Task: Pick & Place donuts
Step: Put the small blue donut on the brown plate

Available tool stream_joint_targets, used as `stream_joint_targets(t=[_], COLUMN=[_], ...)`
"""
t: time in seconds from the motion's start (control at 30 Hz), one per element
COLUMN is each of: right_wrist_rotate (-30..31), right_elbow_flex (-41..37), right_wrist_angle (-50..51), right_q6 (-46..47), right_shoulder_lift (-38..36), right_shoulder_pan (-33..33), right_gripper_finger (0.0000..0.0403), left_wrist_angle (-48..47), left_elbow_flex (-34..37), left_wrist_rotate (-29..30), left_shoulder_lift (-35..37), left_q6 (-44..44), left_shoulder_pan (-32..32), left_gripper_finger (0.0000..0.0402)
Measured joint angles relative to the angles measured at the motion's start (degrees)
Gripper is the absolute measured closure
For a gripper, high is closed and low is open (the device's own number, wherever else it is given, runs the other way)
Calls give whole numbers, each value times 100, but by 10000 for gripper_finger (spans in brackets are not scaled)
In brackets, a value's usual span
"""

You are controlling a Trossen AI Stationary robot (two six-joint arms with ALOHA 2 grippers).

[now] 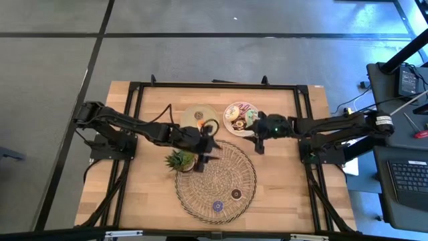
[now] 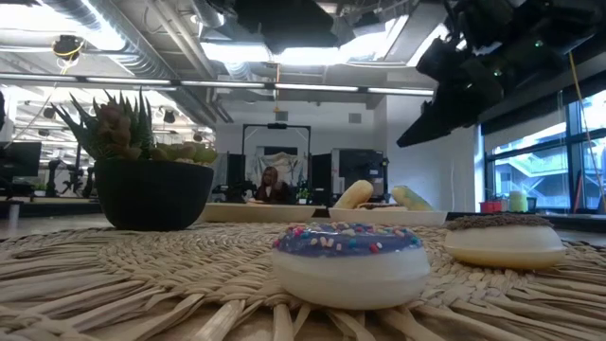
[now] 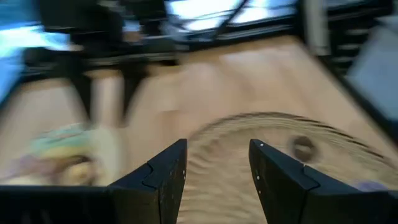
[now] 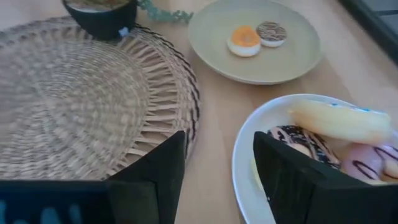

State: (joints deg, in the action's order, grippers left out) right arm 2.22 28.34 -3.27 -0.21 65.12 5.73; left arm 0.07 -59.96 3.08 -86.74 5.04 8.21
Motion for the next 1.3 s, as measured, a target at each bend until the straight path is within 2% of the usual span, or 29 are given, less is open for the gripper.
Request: stream_joint_targets(t=[0.07,0.17,0.27,0.43,0.57,0.93,1.03,1.17,1.3], right_wrist_rotate=[350,699,723,726,738,742,925,1248,1318], right_elbow_flex=[0,0,0,-1,-2,-7,-7,-9,-55], right_wrist_angle=[-8,-46,-40,-33,-29,7,99,256,243], right_q6=[92,334,516,601,601,583,592,595,595], right_shoulder_lift=[4,4,4,4,4,4,4,4,3], right_shoulder_pan=[-184,-346,-434,-467,-467,-465,-465,-465,-465], right_gripper_finger=[212,212,212,212,212,212,212,212,212], left_wrist_angle=[-25,243,454,-187,-367,425,622,625,631], left_elbow_flex=[0,0,-84,-561,-746,-952,-954,-955,-953], left_wrist_rotate=[-361,-469,-455,-431,-429,-617,-817,-733,-647], left_shoulder_lift=[-113,-401,-765,-1343,-1720,-2636,-2775,-2943,-3073], left_q6=[0,-71,-137,-195,-602,-1054,-1233,-1287,-1286], left_shoulder_pan=[84,275,492,928,1172,1472,1554,1676,1727], left_gripper_finger=[233,233,233,233,237,247,250,254,253])
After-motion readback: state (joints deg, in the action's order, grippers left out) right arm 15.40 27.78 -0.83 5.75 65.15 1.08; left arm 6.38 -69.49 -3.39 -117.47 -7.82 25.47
